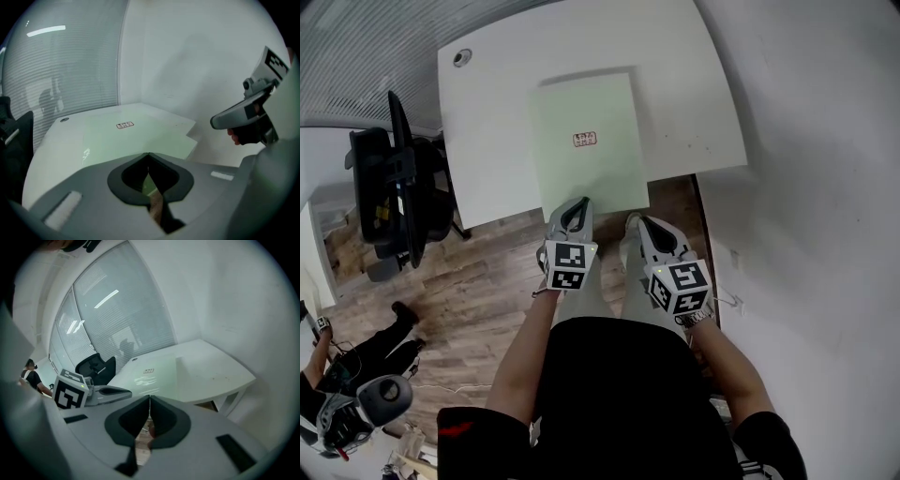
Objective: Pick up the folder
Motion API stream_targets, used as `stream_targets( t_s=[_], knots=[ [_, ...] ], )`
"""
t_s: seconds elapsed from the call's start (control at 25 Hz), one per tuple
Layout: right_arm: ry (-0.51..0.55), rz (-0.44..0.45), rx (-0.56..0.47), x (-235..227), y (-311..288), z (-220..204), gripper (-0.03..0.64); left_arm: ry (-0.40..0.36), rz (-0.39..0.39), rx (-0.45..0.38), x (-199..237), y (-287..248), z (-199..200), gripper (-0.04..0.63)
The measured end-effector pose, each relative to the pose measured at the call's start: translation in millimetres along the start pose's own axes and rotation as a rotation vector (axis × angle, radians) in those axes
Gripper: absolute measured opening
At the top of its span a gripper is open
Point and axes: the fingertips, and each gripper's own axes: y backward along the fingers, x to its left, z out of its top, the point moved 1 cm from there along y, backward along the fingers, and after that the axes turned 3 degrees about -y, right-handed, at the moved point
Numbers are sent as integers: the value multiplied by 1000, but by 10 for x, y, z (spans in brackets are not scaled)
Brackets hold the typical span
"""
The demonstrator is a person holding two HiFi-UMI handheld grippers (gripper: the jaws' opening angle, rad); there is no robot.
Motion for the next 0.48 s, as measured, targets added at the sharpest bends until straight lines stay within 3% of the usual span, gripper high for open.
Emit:
stream_targets(
  t_s=[0.28,0.4,0.44,0.48],
  knots=[
    [-36,25,35,-80,-85,-50,2,88,-37,-26,52,89,60,5],
    [-101,56,27,-149,-124,-16,3,172,-40,-55,65,199,112,5],
    [-119,65,26,-183,-136,-4,19,198,-38,-73,54,253,132,5],
    [-128,75,28,-216,-152,3,86,216,-36,-88,31,306,149,5]
  ],
)
